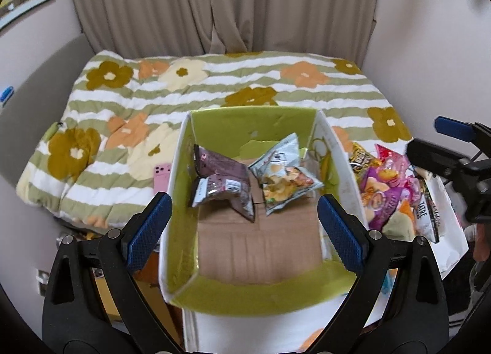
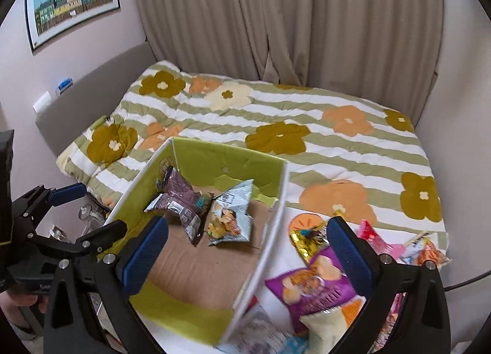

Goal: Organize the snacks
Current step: 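Withdraw both tools from the box back toward the snack pile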

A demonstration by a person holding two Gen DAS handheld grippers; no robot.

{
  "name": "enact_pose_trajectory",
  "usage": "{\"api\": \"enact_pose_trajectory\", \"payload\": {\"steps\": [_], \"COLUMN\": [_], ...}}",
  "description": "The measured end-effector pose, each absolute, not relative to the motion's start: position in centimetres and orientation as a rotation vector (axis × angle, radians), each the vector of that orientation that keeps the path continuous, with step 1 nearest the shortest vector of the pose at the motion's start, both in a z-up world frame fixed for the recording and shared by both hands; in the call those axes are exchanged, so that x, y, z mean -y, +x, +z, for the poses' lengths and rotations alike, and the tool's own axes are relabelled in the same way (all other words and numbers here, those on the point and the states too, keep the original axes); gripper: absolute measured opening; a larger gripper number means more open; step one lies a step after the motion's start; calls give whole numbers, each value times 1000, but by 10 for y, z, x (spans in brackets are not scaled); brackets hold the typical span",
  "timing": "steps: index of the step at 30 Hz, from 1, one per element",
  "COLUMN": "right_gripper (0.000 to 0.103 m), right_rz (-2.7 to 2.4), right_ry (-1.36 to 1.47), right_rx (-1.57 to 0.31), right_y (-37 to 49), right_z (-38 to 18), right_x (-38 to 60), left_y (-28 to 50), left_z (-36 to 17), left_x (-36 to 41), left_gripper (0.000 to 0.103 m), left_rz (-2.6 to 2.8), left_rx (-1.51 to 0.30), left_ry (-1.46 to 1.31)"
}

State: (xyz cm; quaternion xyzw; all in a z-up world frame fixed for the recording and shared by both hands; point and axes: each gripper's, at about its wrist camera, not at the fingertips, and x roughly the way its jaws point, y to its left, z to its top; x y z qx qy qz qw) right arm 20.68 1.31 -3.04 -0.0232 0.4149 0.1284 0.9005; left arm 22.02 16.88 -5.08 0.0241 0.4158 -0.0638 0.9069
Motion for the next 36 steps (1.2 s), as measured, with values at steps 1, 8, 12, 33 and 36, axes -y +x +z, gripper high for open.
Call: {"api": "enact_pose_trajectory", "payload": {"steps": [1,8,12,33,36], "right_gripper": [103,103,103,103,103], "right_rz": [268,212,157,297,326], "right_ry": [-34,-10,-22,20,-28], "right_rx": [-848,-784,-766,-908,-932], "right_y": [199,146,119,70,70], "right_z": [-26,-11,-10,-124,-145], "right_x": [-3,69,104,216,216], "left_y": [215,170,150,97,103], "left_z": [-50,-40,-42,-176,-199], "left_x": [-165,-114,-79,2,6], "left_gripper": [95,95,95,95,95], "left_rz": [-128,-148,-154,26,38], "left_rx": [-851,-789,-785,-982,-1015], "left_ry": [46,-25,-20,-277,-292]}}
